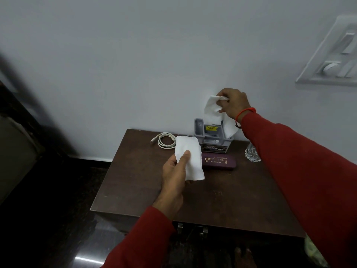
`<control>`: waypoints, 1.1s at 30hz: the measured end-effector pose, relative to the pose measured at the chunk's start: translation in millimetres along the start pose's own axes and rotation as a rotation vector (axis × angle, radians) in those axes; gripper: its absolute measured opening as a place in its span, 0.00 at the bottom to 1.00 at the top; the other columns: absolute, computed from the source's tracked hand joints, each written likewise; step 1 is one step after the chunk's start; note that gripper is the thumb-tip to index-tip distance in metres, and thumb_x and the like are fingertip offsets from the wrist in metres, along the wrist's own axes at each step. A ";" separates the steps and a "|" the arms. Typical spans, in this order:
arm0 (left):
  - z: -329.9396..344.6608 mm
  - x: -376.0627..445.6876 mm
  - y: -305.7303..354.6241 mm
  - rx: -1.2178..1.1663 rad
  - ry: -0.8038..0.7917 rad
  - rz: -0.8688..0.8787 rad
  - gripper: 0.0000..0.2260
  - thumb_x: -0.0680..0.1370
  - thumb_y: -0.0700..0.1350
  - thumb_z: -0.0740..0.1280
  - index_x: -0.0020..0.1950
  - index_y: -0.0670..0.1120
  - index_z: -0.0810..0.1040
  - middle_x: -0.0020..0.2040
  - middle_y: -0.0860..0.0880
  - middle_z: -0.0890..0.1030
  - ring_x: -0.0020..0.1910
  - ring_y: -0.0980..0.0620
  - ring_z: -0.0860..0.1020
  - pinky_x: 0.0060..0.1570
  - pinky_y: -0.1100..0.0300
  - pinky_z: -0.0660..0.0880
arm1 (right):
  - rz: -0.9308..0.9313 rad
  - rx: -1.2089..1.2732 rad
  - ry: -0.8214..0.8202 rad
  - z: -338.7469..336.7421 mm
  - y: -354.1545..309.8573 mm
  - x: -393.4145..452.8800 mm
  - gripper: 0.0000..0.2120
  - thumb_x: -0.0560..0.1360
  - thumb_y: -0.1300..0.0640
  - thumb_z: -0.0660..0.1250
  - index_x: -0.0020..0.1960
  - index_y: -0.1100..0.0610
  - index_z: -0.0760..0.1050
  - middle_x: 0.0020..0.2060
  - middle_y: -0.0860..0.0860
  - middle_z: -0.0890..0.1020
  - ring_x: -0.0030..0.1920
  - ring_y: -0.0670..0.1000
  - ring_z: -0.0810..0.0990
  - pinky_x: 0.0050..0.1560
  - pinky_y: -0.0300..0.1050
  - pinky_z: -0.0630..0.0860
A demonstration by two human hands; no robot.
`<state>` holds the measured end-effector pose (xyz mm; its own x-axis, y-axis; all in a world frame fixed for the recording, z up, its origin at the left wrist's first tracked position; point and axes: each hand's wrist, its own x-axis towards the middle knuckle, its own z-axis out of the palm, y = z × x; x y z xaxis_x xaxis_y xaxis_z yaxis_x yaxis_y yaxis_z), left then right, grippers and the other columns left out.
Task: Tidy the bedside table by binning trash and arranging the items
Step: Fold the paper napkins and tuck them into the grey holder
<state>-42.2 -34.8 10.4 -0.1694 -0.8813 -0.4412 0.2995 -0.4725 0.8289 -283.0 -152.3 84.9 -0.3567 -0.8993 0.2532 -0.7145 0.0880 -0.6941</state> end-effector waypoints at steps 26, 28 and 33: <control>2.7 -3.4 1.0 0.041 -0.027 -0.003 0.05 0.79 0.48 0.72 0.46 0.49 0.86 0.44 0.49 0.87 0.48 0.47 0.82 0.58 0.35 0.78 | -0.023 -0.541 -0.221 10.7 17.6 -6.0 0.14 0.77 0.65 0.61 0.57 0.54 0.81 0.56 0.60 0.81 0.56 0.62 0.79 0.58 0.53 0.77; 2.0 -2.6 0.4 0.044 -0.027 0.001 0.05 0.79 0.48 0.72 0.47 0.48 0.86 0.45 0.49 0.87 0.48 0.47 0.82 0.58 0.35 0.78 | 0.002 -0.614 -0.287 13.8 14.5 -8.2 0.13 0.78 0.60 0.63 0.60 0.51 0.79 0.58 0.57 0.81 0.60 0.62 0.77 0.62 0.55 0.72; 1.9 -2.9 0.9 0.071 -0.091 -0.002 0.04 0.80 0.47 0.71 0.49 0.49 0.86 0.41 0.55 0.88 0.48 0.50 0.83 0.58 0.38 0.80 | -0.015 -0.672 -0.239 5.2 6.6 -20.8 0.16 0.77 0.49 0.66 0.64 0.49 0.76 0.60 0.55 0.79 0.64 0.61 0.70 0.64 0.55 0.65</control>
<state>-43.2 -32.7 13.1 -0.2554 -0.8742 -0.4129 0.2323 -0.4700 0.8515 -277.1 -135.2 71.5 -0.2575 -0.9649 0.0510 -0.9621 0.2510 -0.1069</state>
